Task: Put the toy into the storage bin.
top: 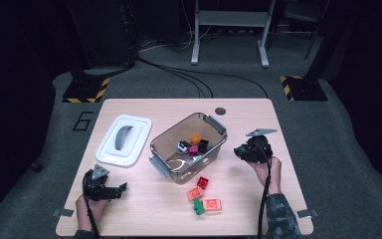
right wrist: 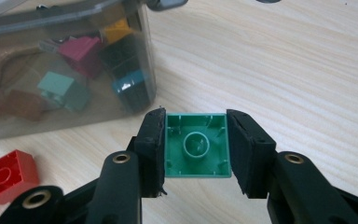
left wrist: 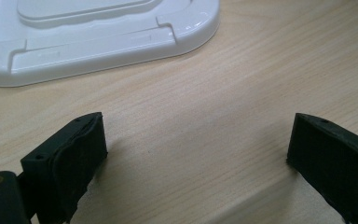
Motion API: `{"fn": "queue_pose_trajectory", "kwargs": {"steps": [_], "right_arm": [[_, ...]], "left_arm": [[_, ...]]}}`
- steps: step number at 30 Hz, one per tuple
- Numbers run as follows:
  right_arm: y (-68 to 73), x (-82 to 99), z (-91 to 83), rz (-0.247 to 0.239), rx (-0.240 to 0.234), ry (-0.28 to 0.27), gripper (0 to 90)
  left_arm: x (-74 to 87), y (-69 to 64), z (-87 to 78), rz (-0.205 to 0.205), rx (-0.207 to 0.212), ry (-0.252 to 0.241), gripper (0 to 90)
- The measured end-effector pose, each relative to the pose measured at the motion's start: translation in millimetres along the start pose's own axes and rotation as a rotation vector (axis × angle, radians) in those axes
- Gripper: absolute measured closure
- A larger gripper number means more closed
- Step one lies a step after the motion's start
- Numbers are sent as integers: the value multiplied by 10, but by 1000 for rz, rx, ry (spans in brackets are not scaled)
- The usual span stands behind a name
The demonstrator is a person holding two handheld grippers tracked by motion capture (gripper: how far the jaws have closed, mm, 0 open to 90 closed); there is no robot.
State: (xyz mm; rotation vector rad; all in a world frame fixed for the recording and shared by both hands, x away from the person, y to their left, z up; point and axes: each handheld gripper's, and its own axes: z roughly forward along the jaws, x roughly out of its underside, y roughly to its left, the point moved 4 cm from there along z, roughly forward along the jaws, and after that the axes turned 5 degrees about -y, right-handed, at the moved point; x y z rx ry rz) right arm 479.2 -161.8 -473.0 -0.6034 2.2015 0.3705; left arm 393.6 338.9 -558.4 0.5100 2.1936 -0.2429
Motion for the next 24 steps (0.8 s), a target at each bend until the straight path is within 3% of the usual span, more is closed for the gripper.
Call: {"fn": "queue_pose_trajectory", "kwargs": {"steps": [15, 24], "right_arm": [[-83, -221, 7, 13, 19, -22, 590], [-133, -383, -86, 5, 36, -37, 590]], "left_arm": [[2, -1, 1, 0, 0, -1, 45], [1, 2, -7, 4, 3, 8, 45]]}}
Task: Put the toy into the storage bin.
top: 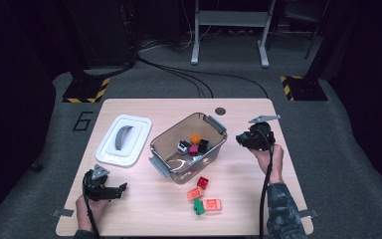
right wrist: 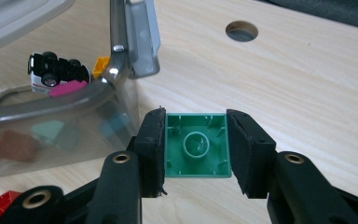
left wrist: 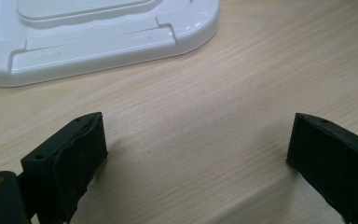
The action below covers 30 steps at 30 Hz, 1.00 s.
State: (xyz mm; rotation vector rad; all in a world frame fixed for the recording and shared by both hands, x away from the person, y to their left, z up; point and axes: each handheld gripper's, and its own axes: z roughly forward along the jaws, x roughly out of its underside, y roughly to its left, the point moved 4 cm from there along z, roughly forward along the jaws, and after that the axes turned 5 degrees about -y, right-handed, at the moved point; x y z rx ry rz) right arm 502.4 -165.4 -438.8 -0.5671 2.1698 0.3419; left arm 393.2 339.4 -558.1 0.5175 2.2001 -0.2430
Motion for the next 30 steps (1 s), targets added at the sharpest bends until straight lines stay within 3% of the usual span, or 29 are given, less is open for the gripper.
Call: {"fn": "queue_pose_trajectory", "kwargs": {"steps": [7, 19, 30], "right_arm": [[-17, -150, -31, -19, 15, -17, 591], [-13, -395, -75, -5, 12, -64, 591], [158, -709, -144, -74, 16, -84, 591]], "left_arm": [[0, 0, 4, 0, -2, -4, 45], [-3, 1, 9, -2, -3, -9, 46], [-3, 1, 9, -2, -4, -10, 45]]}}
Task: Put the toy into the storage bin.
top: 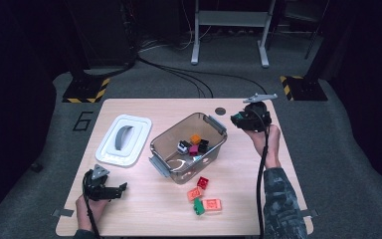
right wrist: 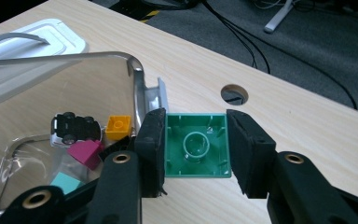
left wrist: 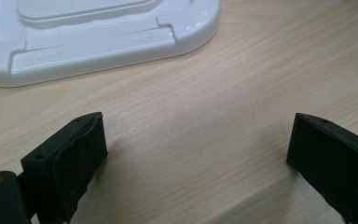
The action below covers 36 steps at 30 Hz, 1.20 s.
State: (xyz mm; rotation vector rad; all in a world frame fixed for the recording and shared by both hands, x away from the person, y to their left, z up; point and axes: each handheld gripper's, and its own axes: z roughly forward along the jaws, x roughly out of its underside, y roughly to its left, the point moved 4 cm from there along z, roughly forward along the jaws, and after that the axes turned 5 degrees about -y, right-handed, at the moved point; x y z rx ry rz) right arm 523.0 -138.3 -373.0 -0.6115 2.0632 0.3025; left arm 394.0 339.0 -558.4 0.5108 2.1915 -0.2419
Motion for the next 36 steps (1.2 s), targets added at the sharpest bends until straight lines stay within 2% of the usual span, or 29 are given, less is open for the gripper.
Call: {"fn": "queue_pose_trajectory", "kwargs": {"steps": [2, 4, 5, 10, 13, 14, 17, 19, 20, 22, 25, 26, 36], "right_arm": [[41, -52, 13, -19, -8, -1, 591], [80, -93, 28, -17, -14, 5, 591], [146, -142, 51, -42, -21, 8, 590], [258, -185, 111, -67, -42, 21, 591], [311, -226, 141, -55, -61, 15, 590], [318, -231, 145, -71, -70, 16, 590], [432, -249, 185, -83, -88, 25, 590], [460, -249, 184, -81, -95, 28, 590], [475, -253, 189, -95, -103, 20, 591], [528, -254, 197, -78, -109, 26, 590], [573, -243, 213, -102, -127, 33, 590], [620, -223, 228, -96, -133, 43, 590], [767, -64, 363, -98, -181, 101, 590]], "left_arm": [[0, 0, -1, 0, 0, 1, 46], [0, 0, -1, 0, 0, 1, 46], [-1, -5, 4, -8, -2, -6, 46], [-1, -6, 4, -10, -1, -5, 46], [-1, -5, 4, -9, -2, -6, 46], [-1, -5, 4, -9, -2, -6, 46], [-1, -5, 4, -8, -2, -6, 46], [-1, -4, 4, -8, -1, -5, 46], [0, -6, 4, -11, -1, -5, 46], [0, -6, 4, -11, -1, -5, 46], [2, 1, -1, -1, -1, 1, 46], [1, 0, 0, -4, 0, 1, 46], [1, 2, 4, -5, -6, -2, 46]]}}
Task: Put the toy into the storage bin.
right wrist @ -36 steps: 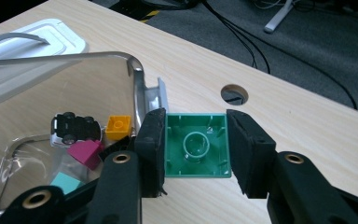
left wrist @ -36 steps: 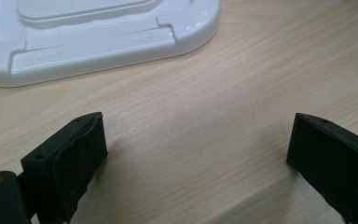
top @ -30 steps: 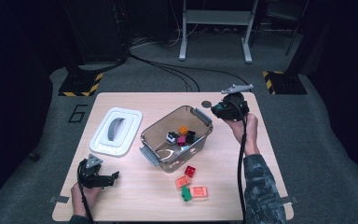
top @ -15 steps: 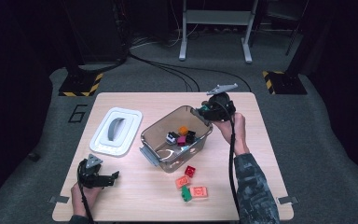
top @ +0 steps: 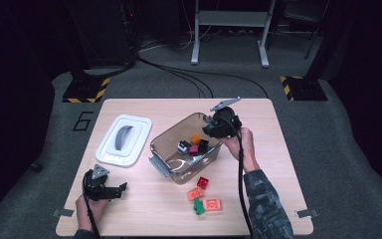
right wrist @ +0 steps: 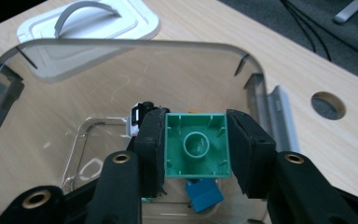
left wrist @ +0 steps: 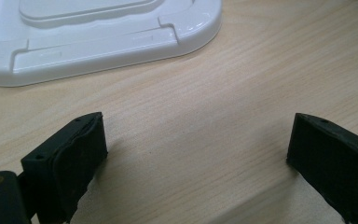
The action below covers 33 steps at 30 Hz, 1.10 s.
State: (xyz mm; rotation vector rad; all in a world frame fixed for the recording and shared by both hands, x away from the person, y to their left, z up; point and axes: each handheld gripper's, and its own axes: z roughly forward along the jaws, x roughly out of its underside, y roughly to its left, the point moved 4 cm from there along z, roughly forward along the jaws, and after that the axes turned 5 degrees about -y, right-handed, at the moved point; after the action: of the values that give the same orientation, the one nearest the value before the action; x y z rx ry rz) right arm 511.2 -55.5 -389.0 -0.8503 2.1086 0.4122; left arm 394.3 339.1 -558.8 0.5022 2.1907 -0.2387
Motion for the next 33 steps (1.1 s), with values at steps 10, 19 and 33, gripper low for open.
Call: {"fn": "queue_pose_trajectory", "kwargs": {"steps": [10, 19, 33], "right_arm": [[98, 171, 94, 10, -30, 74, 589], [156, 264, 83, 21, -45, 108, 588], [153, 339, 67, 16, -44, 132, 568]], "left_arm": [[0, 0, -1, 0, 0, 0, 46], [0, 3, -1, 0, -3, 1, 47], [0, 5, -2, -3, -1, 3, 48]]}}
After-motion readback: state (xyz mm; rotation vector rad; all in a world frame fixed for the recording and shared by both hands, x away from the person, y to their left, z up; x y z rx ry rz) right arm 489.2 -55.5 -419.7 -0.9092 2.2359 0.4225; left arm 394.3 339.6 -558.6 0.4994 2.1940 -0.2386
